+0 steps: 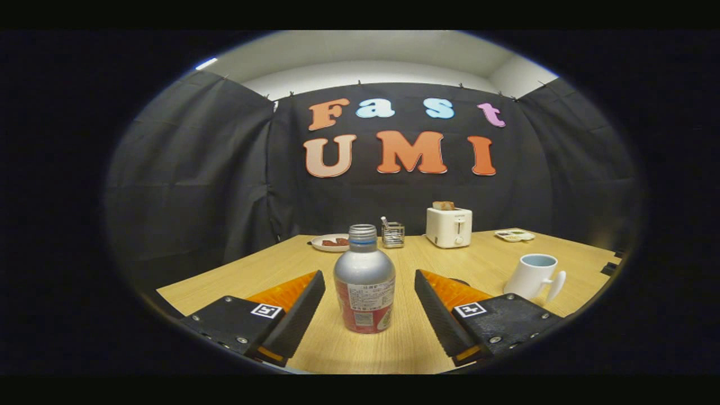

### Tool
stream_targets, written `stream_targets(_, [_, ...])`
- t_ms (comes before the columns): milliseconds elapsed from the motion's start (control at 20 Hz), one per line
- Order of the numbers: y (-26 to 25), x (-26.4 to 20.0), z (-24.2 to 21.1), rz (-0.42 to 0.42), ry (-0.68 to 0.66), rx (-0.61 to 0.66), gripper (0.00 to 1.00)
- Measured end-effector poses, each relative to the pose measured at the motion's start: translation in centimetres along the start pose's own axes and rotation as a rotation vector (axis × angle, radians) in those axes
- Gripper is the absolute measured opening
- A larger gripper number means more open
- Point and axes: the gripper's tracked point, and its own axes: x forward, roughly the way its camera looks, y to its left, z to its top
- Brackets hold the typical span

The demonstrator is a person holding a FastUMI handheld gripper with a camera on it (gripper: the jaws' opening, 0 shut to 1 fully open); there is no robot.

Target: Take the bottle from table, then pour the juice into the cup, finally place the bottle on the coaster

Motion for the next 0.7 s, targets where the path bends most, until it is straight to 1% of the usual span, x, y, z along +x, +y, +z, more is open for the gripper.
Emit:
stream_targets(300, [0.2,1.5,-2.6,0.000,0.050,-0.040,0.95])
stream_targets(450, [0.0,1.9,-3.9,-0.005,0.084,-0.055,0.92])
stream_targets(600, [0.5,2.5,-4.4,0.019,0.112,-0.059,0.92])
stream_targets(700, [0.5,2.6,-4.9,0.023,0.132,-0.062,0.88])
